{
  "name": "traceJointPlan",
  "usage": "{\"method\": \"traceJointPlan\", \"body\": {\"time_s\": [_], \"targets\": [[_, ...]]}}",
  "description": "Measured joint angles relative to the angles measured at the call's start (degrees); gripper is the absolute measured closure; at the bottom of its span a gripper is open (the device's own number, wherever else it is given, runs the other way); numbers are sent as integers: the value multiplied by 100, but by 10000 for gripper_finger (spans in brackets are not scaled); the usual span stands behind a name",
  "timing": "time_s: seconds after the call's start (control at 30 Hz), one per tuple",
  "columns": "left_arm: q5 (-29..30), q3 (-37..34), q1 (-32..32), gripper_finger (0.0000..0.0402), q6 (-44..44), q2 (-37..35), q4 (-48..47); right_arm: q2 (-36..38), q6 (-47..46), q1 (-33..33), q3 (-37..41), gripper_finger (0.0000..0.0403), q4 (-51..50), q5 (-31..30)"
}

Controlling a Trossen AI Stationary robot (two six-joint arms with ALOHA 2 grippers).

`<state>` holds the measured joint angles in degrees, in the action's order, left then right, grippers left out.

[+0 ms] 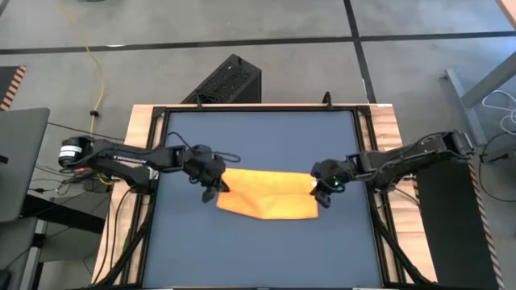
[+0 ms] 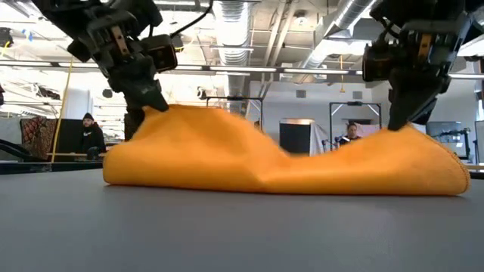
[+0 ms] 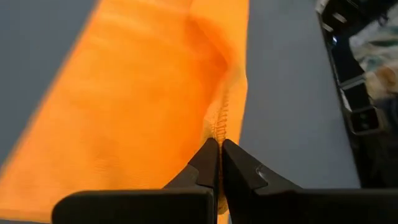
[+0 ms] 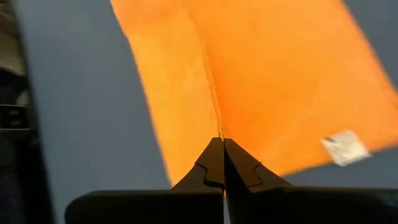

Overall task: Roll towel
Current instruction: Roll the yellow microfiber towel

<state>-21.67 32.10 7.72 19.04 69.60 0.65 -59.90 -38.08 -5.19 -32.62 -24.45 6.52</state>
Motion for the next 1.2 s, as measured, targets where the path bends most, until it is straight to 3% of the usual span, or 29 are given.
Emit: {"method": "traceJointPlan", "body": {"time_s": [0.3,0.7,0.77,0.97,1.2], "targets": [[-55,4,675,401,-417,0,-128,2,393,604,0,388,-277,-685],[8,7,796,401,-429,602,-172,-323,1019,1368,0,387,-575,-685],[228,7,794,401,-328,741,-74,-426,1029,1384,0,384,-577,-671],[650,7,796,388,-362,838,149,-693,968,1381,0,333,-596,-666],[930,12,807,329,-430,800,160,-508,1235,1413,0,252,-599,-670]]}}
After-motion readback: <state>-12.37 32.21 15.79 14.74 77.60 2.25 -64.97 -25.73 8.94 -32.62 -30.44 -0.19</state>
